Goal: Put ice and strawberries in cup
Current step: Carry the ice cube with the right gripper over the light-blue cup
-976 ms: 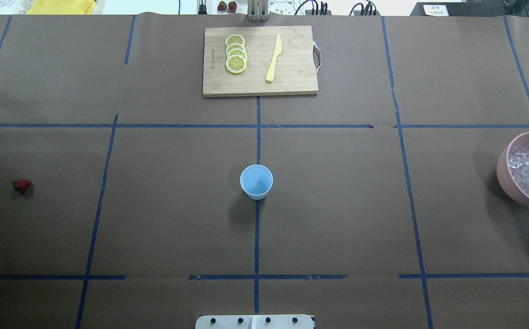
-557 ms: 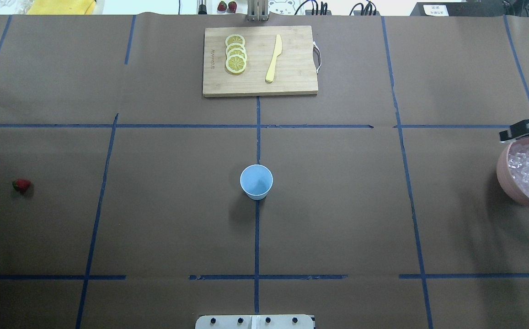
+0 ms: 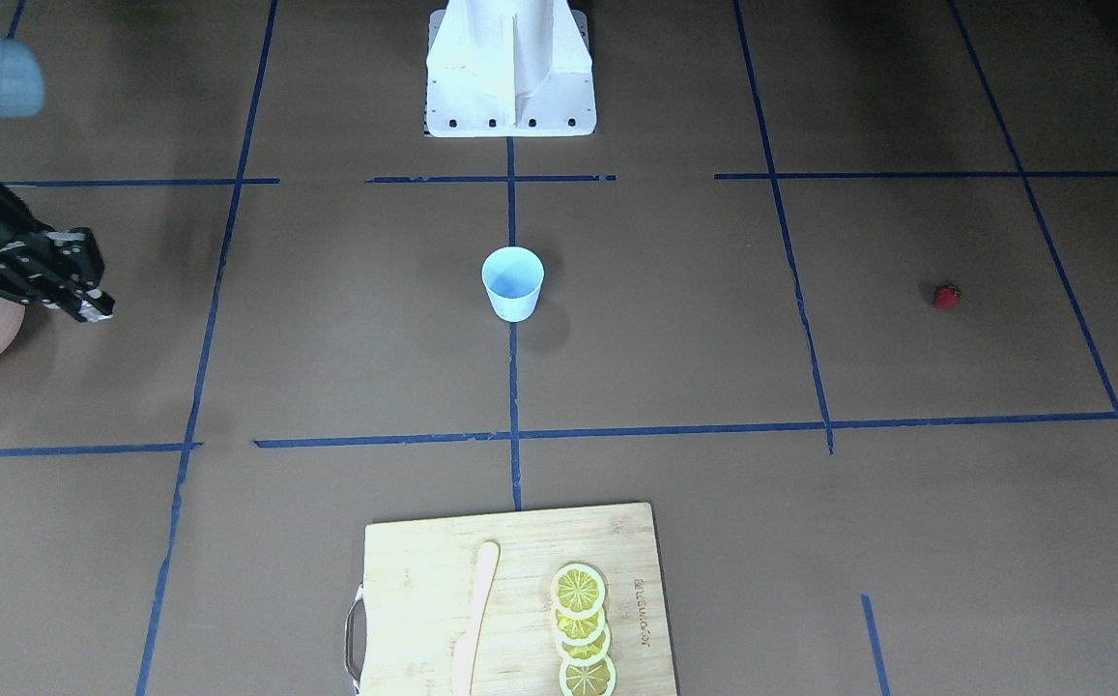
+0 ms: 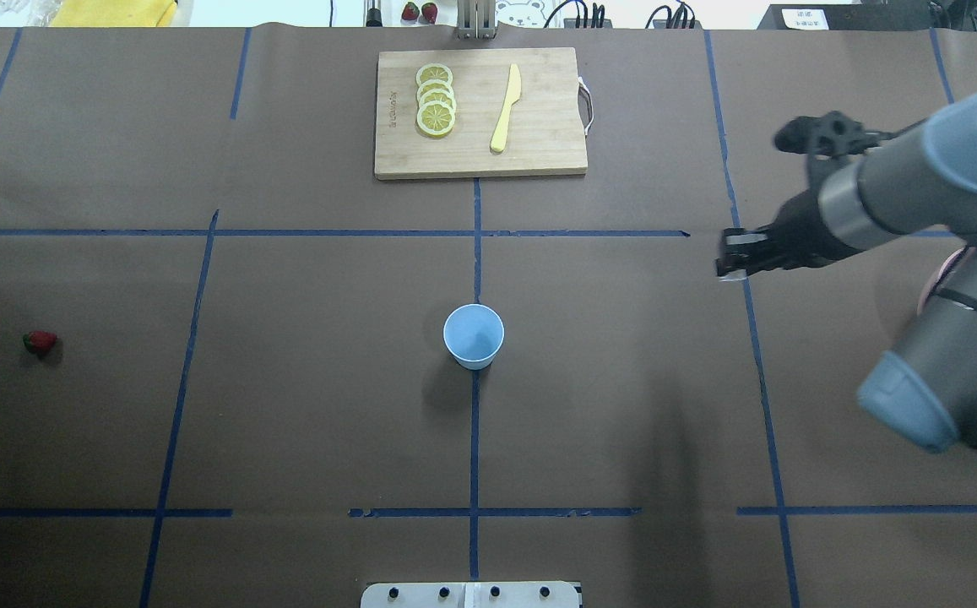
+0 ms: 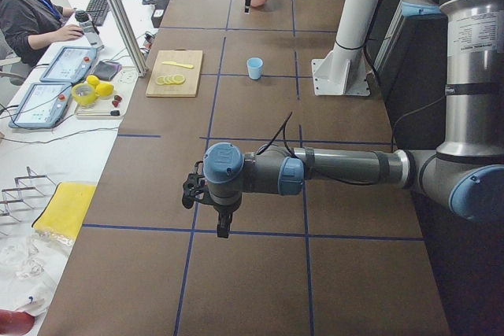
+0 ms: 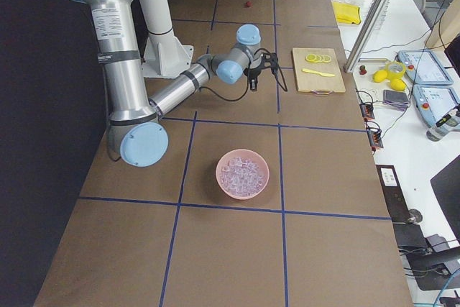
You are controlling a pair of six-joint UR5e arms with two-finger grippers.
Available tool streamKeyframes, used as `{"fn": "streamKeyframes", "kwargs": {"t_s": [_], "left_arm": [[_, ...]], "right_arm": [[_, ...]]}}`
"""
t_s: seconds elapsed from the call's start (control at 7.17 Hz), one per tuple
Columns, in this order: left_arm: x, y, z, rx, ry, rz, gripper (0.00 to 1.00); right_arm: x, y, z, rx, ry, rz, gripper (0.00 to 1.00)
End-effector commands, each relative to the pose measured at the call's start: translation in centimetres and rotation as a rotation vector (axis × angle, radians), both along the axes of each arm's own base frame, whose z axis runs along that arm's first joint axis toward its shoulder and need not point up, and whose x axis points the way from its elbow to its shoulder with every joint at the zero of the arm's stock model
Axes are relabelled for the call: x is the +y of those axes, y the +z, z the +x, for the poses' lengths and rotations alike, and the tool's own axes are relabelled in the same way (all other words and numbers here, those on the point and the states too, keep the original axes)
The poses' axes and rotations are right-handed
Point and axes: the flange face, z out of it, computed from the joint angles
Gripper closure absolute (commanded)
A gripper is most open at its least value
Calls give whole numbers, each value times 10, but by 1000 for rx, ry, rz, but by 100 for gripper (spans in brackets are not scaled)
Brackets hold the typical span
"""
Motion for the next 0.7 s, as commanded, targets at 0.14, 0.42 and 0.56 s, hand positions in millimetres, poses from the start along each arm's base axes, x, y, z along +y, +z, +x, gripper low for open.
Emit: {"fn": "streamKeyframes", "kwargs": {"t_s": [0.14,0.42,0.56], "left_arm": [[0,0,0,0,-1,-1,0],[0,0,0,0,0,-2,0],[0,0,0,0,-1,-1,0]], "right_arm": [[54,-176,-138,113,47,-112,100],[62,-197,-196,150,70,-98,100],[56,-188,-216,137,81,-76,100]]}}
